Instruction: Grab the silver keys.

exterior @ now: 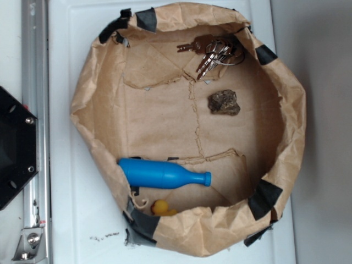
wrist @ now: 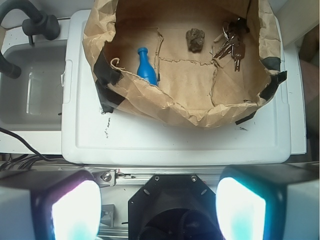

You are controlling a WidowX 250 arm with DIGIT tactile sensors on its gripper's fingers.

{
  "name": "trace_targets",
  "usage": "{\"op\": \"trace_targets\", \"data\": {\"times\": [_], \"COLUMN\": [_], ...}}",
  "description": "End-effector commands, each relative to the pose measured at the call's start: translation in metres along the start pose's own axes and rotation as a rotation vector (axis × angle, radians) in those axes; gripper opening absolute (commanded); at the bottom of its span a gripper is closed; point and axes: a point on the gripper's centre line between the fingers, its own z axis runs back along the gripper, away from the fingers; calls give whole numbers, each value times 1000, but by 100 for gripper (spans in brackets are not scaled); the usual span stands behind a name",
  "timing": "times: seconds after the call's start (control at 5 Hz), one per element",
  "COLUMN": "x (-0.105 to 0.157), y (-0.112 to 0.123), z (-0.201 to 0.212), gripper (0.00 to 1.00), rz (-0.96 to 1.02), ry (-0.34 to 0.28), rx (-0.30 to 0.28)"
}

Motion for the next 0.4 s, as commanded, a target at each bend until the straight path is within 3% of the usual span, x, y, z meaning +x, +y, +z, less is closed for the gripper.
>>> {"op": "trace_targets", "data": {"times": [0.0, 0.2], "x": [0, 48], "y": [0, -3], "z": [0, -18], "gripper": [100, 100], "rz": [0, -122], "ry": [0, -131], "rx": [0, 67]}}
